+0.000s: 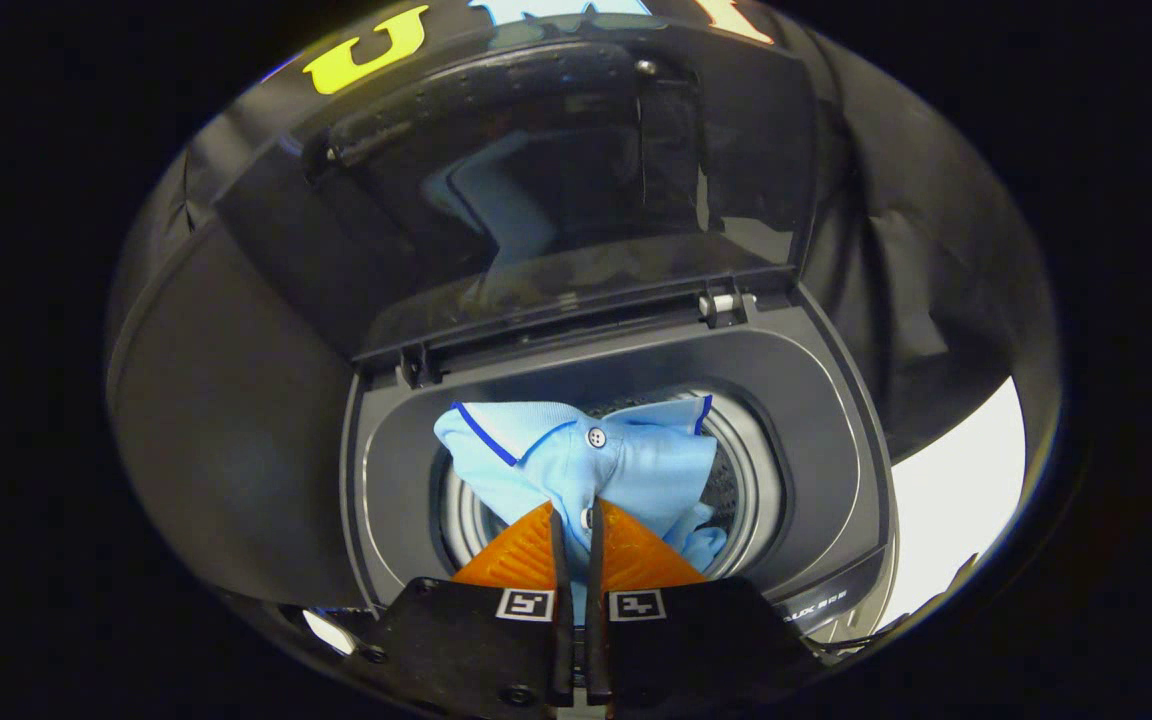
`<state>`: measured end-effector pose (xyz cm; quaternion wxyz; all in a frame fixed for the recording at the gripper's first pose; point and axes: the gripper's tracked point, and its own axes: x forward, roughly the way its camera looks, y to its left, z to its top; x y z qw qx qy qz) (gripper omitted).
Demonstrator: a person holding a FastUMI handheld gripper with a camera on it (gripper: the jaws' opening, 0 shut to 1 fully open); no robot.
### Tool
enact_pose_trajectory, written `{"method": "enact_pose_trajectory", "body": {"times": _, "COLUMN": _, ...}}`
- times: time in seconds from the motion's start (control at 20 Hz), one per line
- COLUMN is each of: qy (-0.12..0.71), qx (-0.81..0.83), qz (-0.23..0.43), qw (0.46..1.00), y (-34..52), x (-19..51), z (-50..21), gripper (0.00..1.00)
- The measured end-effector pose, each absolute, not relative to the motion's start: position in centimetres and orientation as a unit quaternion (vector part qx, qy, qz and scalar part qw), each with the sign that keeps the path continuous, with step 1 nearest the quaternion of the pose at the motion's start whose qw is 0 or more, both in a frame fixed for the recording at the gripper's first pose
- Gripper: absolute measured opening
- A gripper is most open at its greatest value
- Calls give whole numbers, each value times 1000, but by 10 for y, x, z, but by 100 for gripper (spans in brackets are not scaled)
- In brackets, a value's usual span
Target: Put the clothes into the washing machine and then close the washing machine lid.
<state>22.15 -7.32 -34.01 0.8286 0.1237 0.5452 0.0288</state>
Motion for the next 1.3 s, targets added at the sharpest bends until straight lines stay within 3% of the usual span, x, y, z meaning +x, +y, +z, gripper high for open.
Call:
{"method": "enact_pose_trajectory", "body": {"times": 0.85, "qy": 572, "qx": 146, "qz": 20, "qw": 807, "y": -70, "x": 222, "z": -379, "gripper": 9}}
{"method": "enact_pose_trajectory", "body": {"times": 1.1, "qy": 569, "qx": 164, "qz": 20, "qw": 805, "y": -67, "x": 228, "z": -373, "gripper": 98}}
{"method": "enact_pose_trajectory", "body": {"times": 1.3, "qy": 564, "qx": 150, "qz": 19, "qw": 812, "y": -75, "x": 224, "z": -365, "gripper": 99}}
